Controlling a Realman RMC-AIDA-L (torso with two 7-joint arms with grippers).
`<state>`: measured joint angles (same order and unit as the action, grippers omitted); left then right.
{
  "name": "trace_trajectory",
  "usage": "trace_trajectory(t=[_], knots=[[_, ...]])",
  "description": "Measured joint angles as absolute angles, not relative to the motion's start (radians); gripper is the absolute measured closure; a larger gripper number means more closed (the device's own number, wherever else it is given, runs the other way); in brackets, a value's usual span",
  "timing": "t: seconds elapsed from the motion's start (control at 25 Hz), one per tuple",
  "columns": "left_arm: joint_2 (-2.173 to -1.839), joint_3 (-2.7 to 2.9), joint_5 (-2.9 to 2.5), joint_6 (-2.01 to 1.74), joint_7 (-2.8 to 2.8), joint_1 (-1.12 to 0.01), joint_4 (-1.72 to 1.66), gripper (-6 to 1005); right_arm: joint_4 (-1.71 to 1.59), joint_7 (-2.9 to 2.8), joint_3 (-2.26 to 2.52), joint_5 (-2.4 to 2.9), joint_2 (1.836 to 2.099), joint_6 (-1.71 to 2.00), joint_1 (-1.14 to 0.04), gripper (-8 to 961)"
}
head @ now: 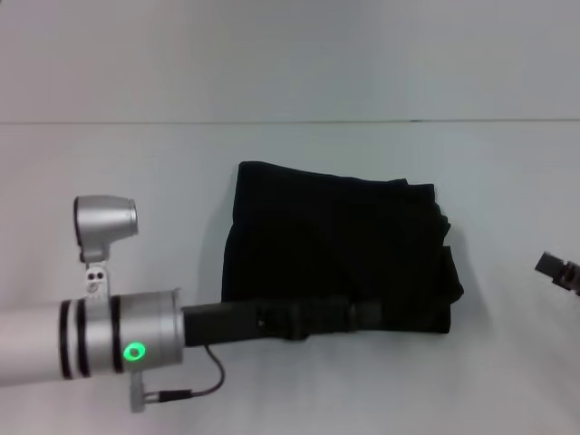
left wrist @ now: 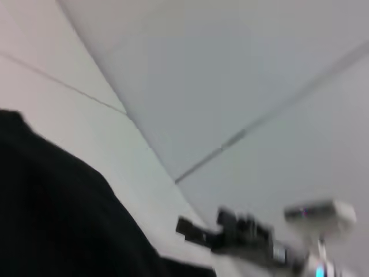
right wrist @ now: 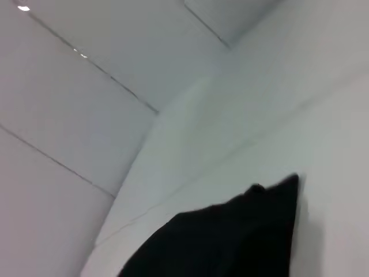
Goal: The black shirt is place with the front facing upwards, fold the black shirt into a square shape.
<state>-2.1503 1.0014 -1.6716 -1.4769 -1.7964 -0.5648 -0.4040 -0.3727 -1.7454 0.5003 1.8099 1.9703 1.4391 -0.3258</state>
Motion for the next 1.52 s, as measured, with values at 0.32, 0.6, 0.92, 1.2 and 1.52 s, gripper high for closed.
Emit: trace_trajectory(t=[0.32,0.6,0.92,1.2,1.52], knots=[[-2.122,1.020,-1.706,-1.552,-1.516,-0.472,-0.530,34,-0.374,-2.282,0.504,2.081,1.880,1.448,-0.526,35],[-2.081,0.960,-1.708,-1.653,-1.338,-0.421,-0.537,36,-0.416,-2.524,0.518,2.211,1.866,1.492,-0.660,35],[-2.077,0.903,-1.708,-1.655,-1.259,-0.394,-0.548,40,-0.395,-2.644,0.578,2.233,1.877,1.463,-0.723,36],[-2.080,0.909,-1.708,-1.640,-1.281,-0.402,-0.544,53,-0.405,-2.678,0.582,2.270,1.854,1.448,-0.718,36],[-2.076,0.906,-1.721,-1.614,-1.287,-0.413,-0.548,53,-0.402,-2.662,0.600,2.323,1.873,1.426,-0.736,36]])
